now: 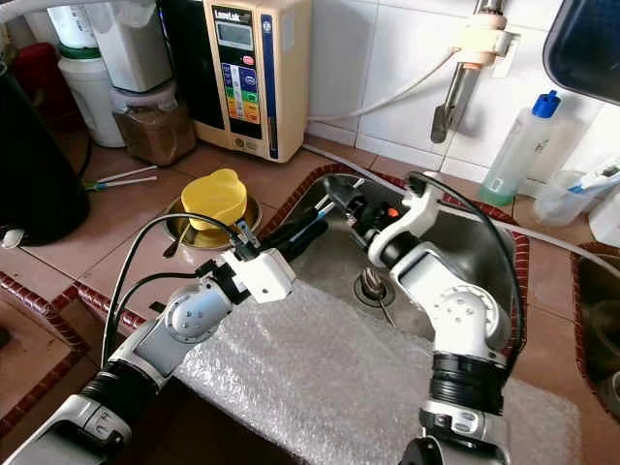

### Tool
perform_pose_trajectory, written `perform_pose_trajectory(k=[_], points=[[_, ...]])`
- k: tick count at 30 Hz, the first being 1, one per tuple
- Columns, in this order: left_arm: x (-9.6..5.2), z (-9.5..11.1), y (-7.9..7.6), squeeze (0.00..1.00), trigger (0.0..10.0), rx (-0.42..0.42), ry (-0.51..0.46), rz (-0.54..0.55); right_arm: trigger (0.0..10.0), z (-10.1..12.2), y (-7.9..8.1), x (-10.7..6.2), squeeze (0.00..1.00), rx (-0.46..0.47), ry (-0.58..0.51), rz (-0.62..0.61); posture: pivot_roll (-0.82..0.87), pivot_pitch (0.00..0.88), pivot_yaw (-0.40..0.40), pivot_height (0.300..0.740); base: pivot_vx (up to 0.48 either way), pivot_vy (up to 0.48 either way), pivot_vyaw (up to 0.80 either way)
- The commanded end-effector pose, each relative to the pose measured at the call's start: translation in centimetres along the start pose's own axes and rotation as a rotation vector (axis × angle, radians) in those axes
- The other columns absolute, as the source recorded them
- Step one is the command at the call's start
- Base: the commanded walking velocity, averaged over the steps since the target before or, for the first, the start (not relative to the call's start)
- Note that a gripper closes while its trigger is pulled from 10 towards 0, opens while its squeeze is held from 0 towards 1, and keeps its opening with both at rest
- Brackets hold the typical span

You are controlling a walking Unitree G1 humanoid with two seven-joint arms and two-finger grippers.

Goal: Kitchen organization

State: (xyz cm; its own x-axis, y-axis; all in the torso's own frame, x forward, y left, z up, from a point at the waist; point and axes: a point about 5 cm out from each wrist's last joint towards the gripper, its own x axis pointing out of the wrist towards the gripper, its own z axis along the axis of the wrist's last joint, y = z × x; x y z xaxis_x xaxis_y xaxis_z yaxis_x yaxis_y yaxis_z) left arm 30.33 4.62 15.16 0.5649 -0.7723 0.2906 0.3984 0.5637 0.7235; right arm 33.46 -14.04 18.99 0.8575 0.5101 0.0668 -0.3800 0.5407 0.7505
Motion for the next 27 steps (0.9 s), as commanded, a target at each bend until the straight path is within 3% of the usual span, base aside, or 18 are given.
perform_pose_trajectory(k=[1,27], points=[[0.0,0.04,-0.24,0.0,0.0,0.009,-0.004,-0.007,0.0,0.34,0.05,0.47,0.0,0.004,-0.018,-0.019,0.02,0.0,-0.009,0.74,0.0,0.0,0.0],[-0.51,-0.26,-0.09,0.0,0.0,0.024,0.005,-0.01,0.0,-0.62,-0.7,1.05,0.0,0.037,0.013,-0.085,0.03,0.0,-0.007,0.74,0.0,0.0,0.0]])
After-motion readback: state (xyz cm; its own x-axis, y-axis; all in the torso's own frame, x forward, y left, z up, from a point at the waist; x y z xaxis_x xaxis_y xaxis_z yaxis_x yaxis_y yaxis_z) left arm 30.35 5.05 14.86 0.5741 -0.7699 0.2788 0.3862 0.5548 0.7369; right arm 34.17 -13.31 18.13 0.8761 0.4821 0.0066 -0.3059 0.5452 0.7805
